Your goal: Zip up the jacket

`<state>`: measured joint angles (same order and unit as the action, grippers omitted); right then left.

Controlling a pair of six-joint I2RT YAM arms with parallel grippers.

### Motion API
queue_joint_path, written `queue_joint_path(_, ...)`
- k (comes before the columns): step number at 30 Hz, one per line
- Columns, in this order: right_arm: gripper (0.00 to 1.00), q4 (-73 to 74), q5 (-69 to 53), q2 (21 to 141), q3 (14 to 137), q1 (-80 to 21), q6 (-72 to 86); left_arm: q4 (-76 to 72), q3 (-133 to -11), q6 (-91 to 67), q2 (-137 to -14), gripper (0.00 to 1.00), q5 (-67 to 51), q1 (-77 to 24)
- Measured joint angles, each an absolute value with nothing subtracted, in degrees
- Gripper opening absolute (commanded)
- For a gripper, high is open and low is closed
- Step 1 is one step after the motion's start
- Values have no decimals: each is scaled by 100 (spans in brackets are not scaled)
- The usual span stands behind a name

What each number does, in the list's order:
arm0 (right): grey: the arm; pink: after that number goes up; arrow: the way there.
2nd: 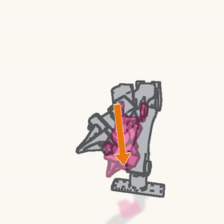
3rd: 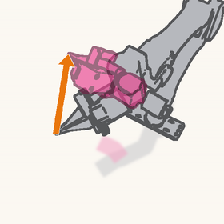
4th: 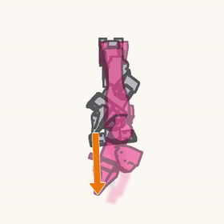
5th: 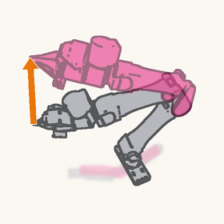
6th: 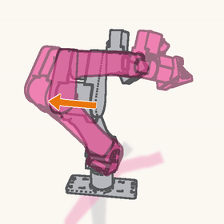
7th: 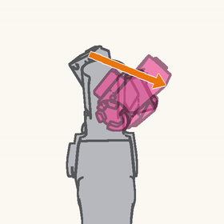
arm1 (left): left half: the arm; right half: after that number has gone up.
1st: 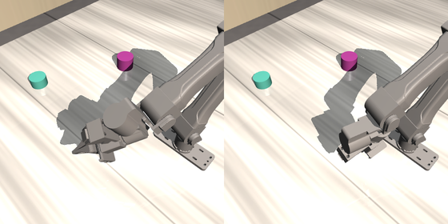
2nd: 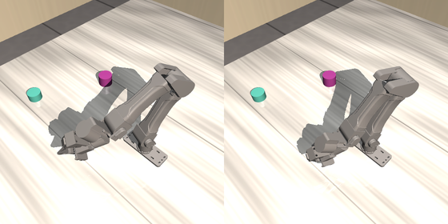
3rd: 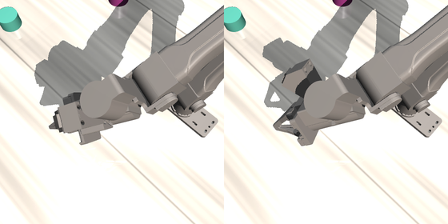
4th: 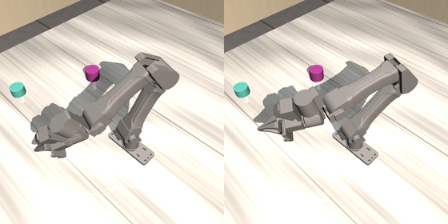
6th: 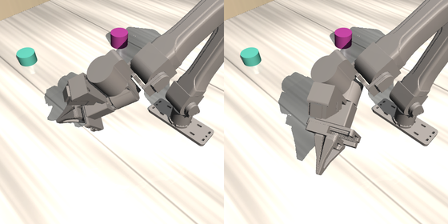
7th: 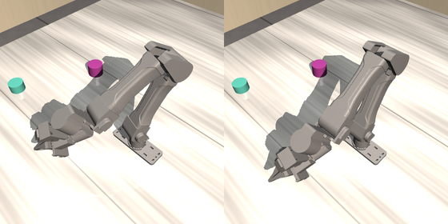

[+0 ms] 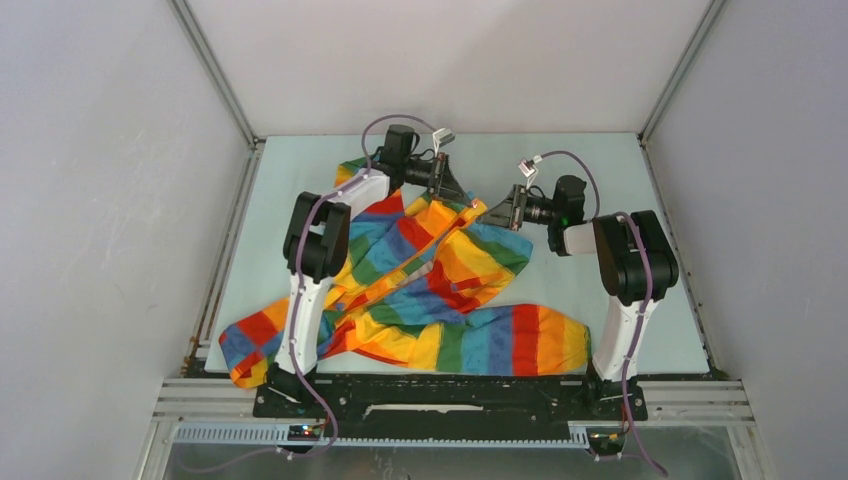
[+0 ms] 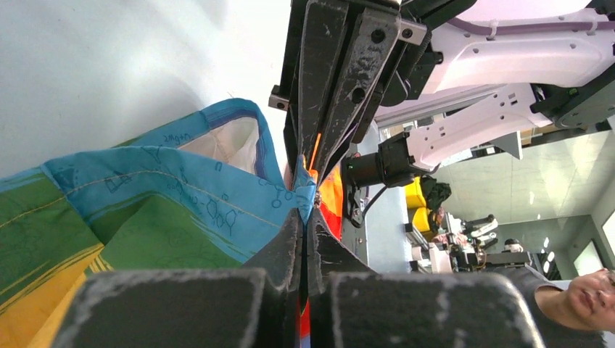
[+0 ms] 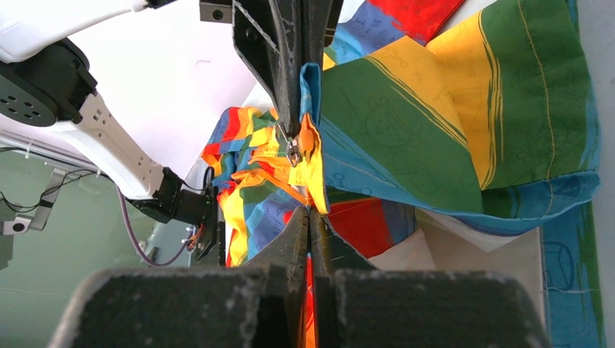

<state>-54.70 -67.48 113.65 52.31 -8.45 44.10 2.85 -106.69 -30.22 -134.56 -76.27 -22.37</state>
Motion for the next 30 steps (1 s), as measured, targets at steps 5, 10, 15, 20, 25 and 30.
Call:
queue_joint_path(5,0,-5546,-6766,11362,5231,-847,4462,14,-10466,-3238,-13454,0,-7688,-2237)
queue_joint_path(10,0,-5553,-6770,11362,5221,-834,4471,-132,-10464,-3317,-13454,0,-7717,-2237)
queue_joint_path(15,0,-5719,-6768,11362,5221,-801,4652,-211,-10335,-3326,-13445,0,-7723,-2239)
queue_joint_path(20,0,-5804,-6768,11362,5221,-788,4727,-217,-10302,-3350,-13443,0,-7721,-2246)
queue_joint_path(25,0,-5830,-6772,11367,5221,-786,4805,-228,-10294,-3352,-13434,0,-7721,-2261)
queue_joint_path(30,0,-5850,-6772,11393,5221,-788,4842,-228,-10285,-3352,-13432,0,-7721,-2270)
